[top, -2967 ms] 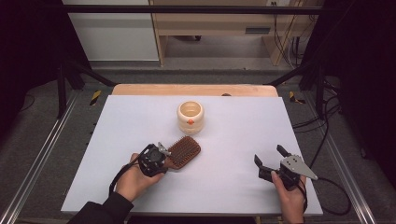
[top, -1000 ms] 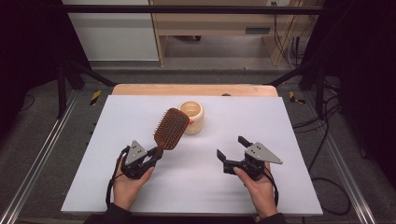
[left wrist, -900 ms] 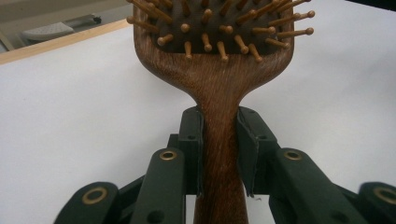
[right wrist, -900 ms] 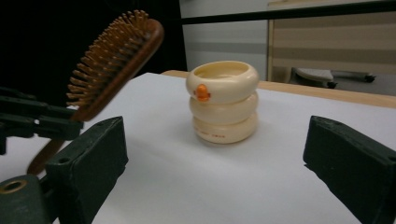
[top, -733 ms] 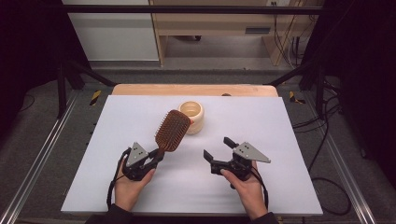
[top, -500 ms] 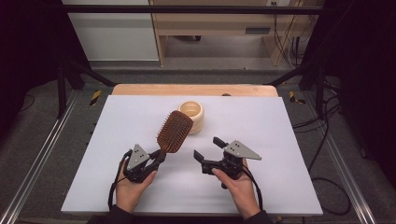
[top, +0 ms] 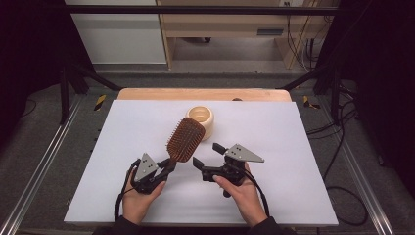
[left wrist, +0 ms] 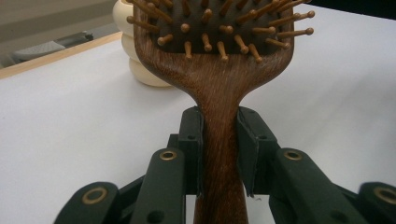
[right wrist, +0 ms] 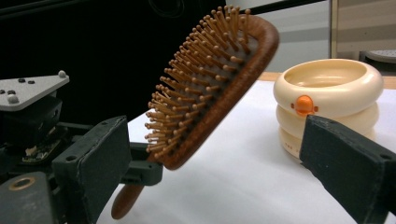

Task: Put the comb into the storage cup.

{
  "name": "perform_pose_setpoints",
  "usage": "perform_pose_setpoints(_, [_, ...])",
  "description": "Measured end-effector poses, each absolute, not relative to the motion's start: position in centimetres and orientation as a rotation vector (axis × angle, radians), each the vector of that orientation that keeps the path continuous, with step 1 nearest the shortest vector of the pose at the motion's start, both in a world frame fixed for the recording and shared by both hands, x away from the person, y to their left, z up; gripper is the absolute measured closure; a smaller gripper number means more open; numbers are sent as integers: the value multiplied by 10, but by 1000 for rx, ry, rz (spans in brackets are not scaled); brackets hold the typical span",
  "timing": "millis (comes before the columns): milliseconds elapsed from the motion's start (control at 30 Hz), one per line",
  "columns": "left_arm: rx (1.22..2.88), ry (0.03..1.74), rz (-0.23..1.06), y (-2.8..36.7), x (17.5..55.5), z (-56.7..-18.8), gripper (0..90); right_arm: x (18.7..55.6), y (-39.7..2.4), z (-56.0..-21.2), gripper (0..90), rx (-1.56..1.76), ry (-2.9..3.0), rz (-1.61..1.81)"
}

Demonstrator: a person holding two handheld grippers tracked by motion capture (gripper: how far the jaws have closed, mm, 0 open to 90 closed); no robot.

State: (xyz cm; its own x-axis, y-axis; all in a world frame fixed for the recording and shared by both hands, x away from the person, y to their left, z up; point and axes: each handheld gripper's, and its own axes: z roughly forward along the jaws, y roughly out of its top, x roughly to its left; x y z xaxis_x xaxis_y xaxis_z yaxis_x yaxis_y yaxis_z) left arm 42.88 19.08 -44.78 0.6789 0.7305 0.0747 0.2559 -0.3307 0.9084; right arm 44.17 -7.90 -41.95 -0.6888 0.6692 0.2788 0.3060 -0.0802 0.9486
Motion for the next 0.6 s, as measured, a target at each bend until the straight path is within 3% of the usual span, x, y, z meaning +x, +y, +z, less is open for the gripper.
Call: perform_pose_setpoints(600, [1910, 730, 603, 181, 424, -448, 727, 453, -61, -414, 98, 1087, 1963, 1887])
